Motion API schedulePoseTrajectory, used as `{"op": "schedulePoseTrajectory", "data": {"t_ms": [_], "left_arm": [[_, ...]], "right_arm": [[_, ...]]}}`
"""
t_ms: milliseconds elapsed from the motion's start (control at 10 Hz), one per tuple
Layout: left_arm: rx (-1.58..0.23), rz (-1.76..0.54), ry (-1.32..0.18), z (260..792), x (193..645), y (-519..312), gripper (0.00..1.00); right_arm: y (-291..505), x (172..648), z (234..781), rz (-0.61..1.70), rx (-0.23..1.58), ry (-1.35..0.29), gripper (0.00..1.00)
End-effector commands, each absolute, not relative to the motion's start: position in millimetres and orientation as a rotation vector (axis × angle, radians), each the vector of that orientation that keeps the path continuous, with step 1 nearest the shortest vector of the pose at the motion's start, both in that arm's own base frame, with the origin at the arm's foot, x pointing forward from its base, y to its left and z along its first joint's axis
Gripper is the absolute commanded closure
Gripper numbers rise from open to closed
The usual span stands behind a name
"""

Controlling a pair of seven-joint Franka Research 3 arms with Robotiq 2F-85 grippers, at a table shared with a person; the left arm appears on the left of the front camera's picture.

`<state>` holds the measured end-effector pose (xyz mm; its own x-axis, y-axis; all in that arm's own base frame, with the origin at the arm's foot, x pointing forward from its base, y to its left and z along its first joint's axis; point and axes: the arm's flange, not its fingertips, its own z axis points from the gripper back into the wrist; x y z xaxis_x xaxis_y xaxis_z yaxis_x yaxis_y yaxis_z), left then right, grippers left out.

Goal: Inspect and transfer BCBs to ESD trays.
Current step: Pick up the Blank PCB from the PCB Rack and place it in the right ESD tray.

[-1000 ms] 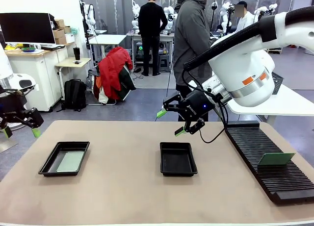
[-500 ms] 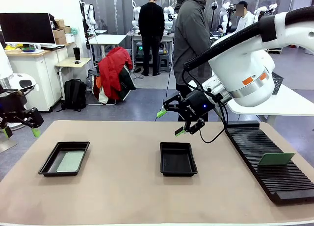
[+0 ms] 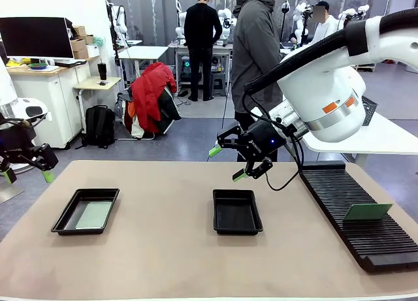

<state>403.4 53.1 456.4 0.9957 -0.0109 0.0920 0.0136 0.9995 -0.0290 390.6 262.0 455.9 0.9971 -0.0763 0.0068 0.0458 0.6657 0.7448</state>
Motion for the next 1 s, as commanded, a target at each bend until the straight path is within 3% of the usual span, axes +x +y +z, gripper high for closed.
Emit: {"op": "schedulePoseTrajectory", "data": {"t_ms": [0, 900], "left_arm": [[-0.031, -0.019, -0.092, 454.5, 402.8, 54.3, 0.00], [-0.031, -0.019, -0.092, 454.5, 402.8, 54.3, 0.00]], "right_arm": [[262.4, 391.0, 455.9, -0.073, 0.835, -0.036, 0.00], [262.4, 391.0, 455.9, -0.073, 0.835, -0.036, 0.00]]}}
